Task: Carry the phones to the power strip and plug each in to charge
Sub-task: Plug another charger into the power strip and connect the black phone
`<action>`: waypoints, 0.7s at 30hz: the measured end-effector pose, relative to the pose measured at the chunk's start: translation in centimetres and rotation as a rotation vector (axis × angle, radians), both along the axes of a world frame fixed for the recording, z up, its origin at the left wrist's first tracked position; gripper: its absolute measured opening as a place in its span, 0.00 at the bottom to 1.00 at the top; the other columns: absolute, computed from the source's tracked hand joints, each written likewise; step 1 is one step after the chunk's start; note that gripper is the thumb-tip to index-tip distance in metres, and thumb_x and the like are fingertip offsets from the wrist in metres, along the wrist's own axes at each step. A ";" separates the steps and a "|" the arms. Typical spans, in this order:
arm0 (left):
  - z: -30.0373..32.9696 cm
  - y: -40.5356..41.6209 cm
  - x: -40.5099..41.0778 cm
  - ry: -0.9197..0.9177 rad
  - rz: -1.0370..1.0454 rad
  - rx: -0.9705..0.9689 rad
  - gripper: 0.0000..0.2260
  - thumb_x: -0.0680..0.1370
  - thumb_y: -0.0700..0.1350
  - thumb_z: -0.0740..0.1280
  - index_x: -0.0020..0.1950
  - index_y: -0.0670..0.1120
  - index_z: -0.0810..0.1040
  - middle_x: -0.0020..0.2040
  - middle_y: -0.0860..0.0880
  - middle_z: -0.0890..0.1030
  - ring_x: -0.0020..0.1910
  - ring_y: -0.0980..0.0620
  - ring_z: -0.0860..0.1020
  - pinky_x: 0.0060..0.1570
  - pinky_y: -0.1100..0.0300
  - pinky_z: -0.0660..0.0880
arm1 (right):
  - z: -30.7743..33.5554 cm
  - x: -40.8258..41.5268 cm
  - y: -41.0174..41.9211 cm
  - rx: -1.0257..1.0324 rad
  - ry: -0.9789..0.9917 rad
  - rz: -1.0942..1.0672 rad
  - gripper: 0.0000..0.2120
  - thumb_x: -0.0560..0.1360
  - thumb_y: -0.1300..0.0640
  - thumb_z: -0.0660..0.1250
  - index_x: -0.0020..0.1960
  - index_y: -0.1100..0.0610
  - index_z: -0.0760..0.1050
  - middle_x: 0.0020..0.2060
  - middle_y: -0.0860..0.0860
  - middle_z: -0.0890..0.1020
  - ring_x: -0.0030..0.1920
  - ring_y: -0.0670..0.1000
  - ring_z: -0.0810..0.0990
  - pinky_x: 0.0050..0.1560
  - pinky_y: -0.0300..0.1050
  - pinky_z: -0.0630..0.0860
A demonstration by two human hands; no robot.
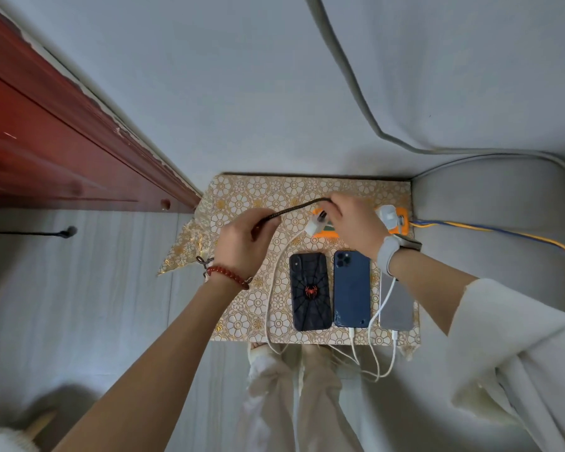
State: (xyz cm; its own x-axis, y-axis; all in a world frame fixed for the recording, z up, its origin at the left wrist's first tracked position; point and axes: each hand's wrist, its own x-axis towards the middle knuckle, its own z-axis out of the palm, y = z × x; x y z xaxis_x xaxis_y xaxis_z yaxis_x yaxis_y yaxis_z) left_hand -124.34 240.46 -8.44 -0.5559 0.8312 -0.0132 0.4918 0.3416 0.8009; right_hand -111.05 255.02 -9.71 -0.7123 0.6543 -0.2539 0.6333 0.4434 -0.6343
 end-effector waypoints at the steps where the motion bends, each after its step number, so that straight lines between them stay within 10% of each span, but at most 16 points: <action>1: -0.1 0.0 0.0 0.009 0.016 -0.018 0.07 0.75 0.43 0.65 0.49 0.42 0.80 0.40 0.53 0.77 0.35 0.64 0.72 0.36 0.81 0.67 | 0.2 -0.1 0.5 0.004 0.004 -0.027 0.13 0.79 0.58 0.57 0.49 0.66 0.75 0.40 0.63 0.81 0.38 0.59 0.78 0.36 0.47 0.70; 7: -1.4 0.2 0.2 0.011 0.093 -0.136 0.08 0.77 0.44 0.62 0.52 0.44 0.79 0.38 0.52 0.77 0.34 0.56 0.74 0.34 0.67 0.71 | -0.1 0.6 2.6 -0.260 0.020 -0.311 0.12 0.80 0.59 0.52 0.57 0.62 0.70 0.53 0.62 0.78 0.45 0.60 0.81 0.37 0.53 0.82; 12: -2.7 0.9 1.0 0.005 0.107 -0.198 0.08 0.77 0.44 0.62 0.50 0.44 0.79 0.40 0.47 0.81 0.36 0.52 0.75 0.37 0.61 0.71 | -0.8 2.4 3.6 -0.034 -0.185 -0.065 0.10 0.78 0.63 0.56 0.53 0.65 0.73 0.48 0.64 0.79 0.45 0.63 0.79 0.46 0.61 0.78; 21: -3.3 1.2 1.7 0.004 0.143 -0.283 0.09 0.77 0.46 0.61 0.51 0.45 0.78 0.44 0.47 0.82 0.37 0.52 0.75 0.38 0.60 0.72 | -1.5 4.0 4.1 0.210 -0.258 0.265 0.07 0.76 0.65 0.58 0.51 0.64 0.74 0.48 0.59 0.78 0.45 0.57 0.75 0.40 0.46 0.68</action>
